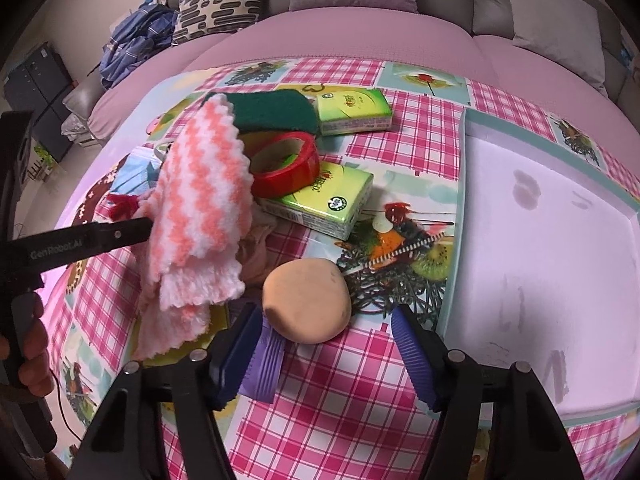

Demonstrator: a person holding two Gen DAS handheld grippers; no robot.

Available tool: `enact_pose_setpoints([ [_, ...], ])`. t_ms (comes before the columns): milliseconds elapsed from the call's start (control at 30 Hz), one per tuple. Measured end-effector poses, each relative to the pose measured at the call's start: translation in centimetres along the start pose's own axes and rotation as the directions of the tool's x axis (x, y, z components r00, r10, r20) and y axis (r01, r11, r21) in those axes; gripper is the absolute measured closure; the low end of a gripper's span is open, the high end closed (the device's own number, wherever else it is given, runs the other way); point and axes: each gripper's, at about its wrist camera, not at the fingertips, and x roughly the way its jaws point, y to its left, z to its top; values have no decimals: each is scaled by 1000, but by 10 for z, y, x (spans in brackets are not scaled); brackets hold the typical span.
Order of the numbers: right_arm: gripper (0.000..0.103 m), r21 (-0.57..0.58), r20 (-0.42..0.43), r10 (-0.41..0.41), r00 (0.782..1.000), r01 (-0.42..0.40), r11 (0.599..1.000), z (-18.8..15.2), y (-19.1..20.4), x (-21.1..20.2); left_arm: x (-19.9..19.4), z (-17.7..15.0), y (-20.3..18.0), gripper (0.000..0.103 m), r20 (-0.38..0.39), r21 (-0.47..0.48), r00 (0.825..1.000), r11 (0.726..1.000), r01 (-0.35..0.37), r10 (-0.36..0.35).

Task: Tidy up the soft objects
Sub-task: 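Reach the left tool to the pink zigzag towel and close on it, then lift the towel with the left tool while the right tool grasps the tan sponge puff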

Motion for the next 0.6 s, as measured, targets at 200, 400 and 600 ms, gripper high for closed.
enact_pose_setpoints([
  [200, 33, 6, 3, 1, 1000, -1, 1000, -1, -2, -1, -15, -5, -2, 79, 35, 37, 999, 999, -24, 22],
  [400, 33, 0, -5, 2, 1000, -2, 1000, -2, -1, 1, -22, -4, -12, 79, 80, 86, 997, 996, -1, -6],
  [600, 37, 9, -4, 7, 1000, -7, 1000, 0, -5, 1, -23, 1, -28, 44, 89, 123, 993, 990, 69, -80],
])
